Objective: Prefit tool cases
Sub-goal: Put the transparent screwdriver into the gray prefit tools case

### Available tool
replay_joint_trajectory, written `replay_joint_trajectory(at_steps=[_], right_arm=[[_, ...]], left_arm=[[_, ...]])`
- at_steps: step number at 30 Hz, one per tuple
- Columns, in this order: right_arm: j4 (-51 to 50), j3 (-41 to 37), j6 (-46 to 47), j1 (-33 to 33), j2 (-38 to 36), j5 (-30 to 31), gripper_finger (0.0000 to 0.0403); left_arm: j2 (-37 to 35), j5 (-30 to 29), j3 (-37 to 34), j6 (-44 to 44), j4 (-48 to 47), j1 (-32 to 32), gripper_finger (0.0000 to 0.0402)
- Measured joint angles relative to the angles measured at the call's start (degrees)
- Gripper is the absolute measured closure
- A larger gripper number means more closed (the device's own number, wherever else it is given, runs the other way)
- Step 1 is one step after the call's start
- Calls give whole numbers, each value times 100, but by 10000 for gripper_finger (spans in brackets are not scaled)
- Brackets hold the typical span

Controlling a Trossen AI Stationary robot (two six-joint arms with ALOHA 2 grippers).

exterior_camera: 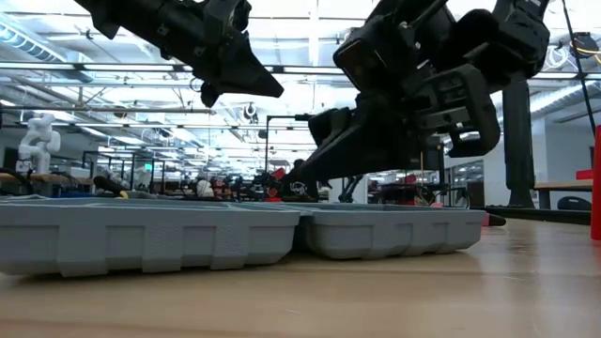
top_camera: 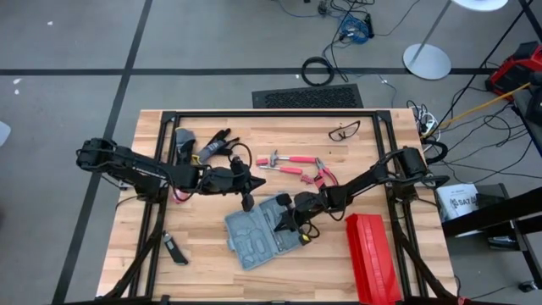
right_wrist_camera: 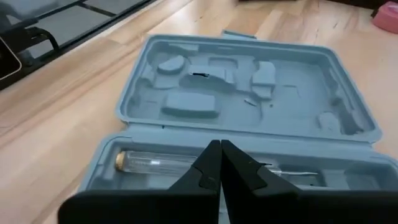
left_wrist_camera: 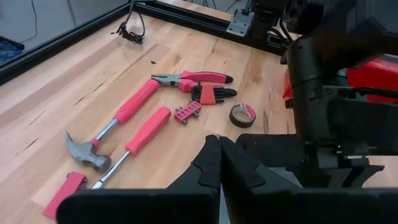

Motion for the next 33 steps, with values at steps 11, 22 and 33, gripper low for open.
replay_joint_trajectory(at_steps=[11, 22, 33], right_arm=[[233, -2, 142, 7, 506, -24, 403], [246, 0, 218, 33, 67, -20, 403], [643, -1, 482, 103, 505, -54, 403]], left_arm=[[0, -47, 0, -148, 17, 3, 393], [0, -47, 0, -143, -1, 3, 393], [0, -47, 0, -146, 6, -1, 393]])
